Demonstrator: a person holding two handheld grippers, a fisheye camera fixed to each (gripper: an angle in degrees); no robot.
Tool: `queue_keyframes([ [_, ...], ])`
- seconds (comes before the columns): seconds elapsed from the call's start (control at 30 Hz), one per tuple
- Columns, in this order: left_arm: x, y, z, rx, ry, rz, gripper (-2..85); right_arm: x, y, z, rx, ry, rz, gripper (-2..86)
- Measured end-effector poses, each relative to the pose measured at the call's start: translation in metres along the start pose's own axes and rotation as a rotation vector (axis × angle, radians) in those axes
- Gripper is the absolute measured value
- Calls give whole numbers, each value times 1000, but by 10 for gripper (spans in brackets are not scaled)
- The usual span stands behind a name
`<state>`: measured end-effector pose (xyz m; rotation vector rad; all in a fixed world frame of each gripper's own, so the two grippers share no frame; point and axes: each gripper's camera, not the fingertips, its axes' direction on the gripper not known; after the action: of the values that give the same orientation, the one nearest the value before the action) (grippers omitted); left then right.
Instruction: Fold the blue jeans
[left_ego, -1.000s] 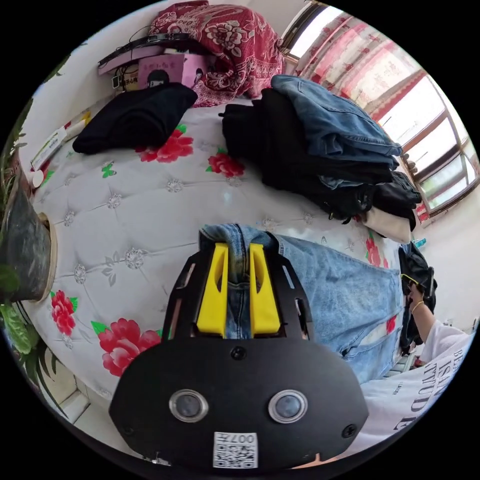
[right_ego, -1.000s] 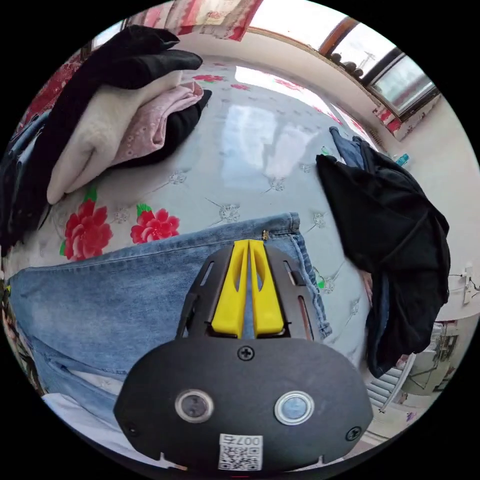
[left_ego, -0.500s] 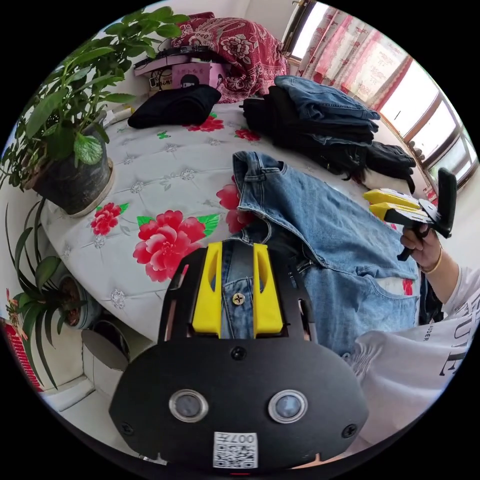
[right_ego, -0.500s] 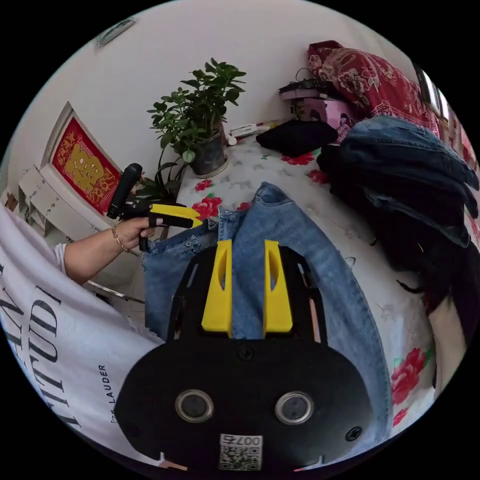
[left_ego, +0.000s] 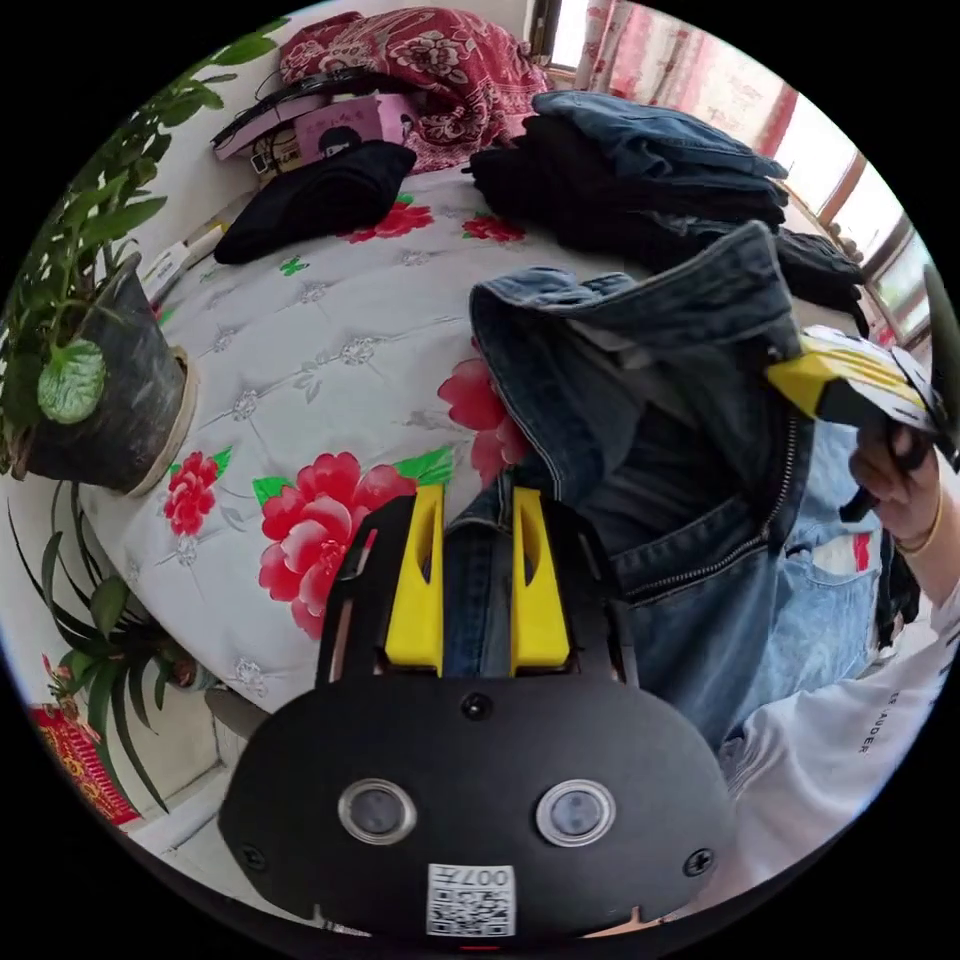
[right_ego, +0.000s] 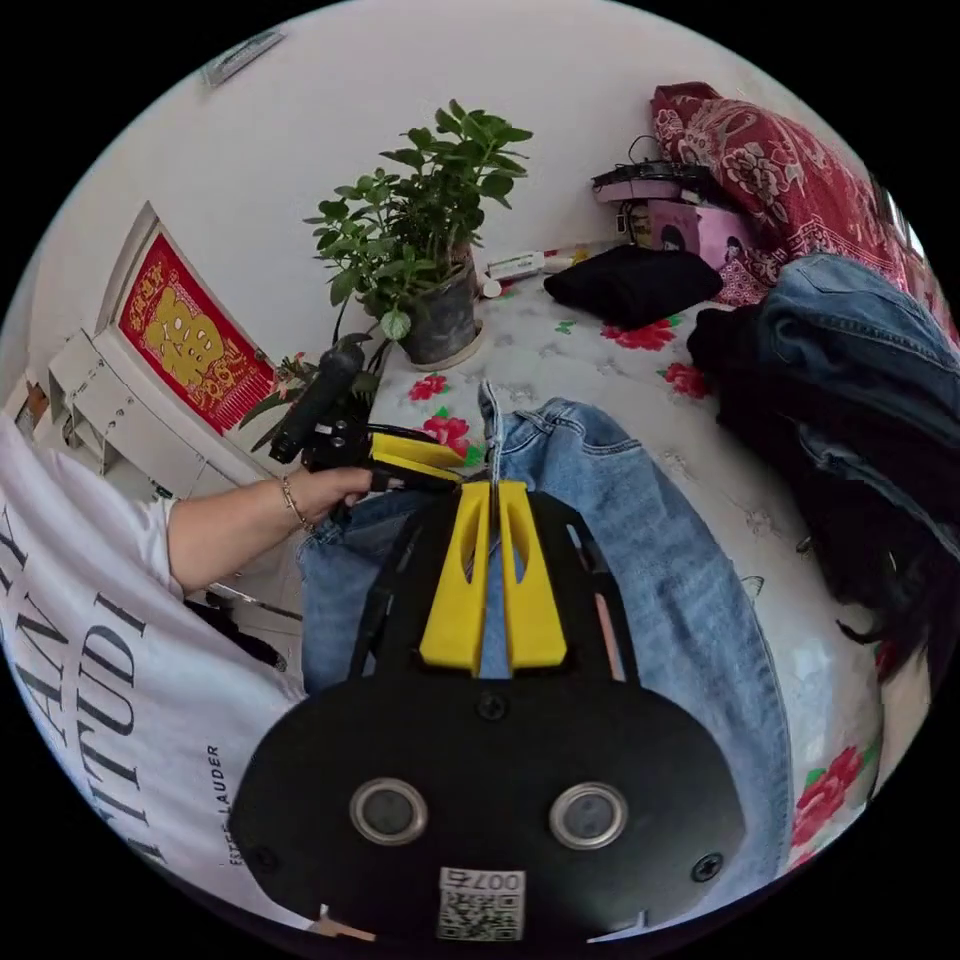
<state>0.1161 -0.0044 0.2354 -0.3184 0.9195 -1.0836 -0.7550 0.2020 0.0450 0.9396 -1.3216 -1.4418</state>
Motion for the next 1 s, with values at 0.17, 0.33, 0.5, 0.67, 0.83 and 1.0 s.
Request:
queue_keyframes([
  [0.17, -38, -21, 7, -26, 164, -250, 108, 9, 40, -40, 111, -82, 97, -2],
  [0.33, -13, -46, -32, 98, 192, -27, 120, 11, 59, -35, 123, -102, 138, -2],
  [0.5, 9, -110, 44, -151, 94, 159, 132, 17, 65, -36, 127, -122, 141, -2],
  [0.67, 28, -150, 40, -27, -110, 294, 33, 10, 69, -41, 123, -104, 93, -2],
  [0.83, 19, -201, 41, 45, -171, 211, 42, 2, 65, -29, 102, -61, 51, -2],
  [1.0, -22, -210, 55, -86, -54, 69, 76, 8, 41, 20, -75, -35, 41, -2],
])
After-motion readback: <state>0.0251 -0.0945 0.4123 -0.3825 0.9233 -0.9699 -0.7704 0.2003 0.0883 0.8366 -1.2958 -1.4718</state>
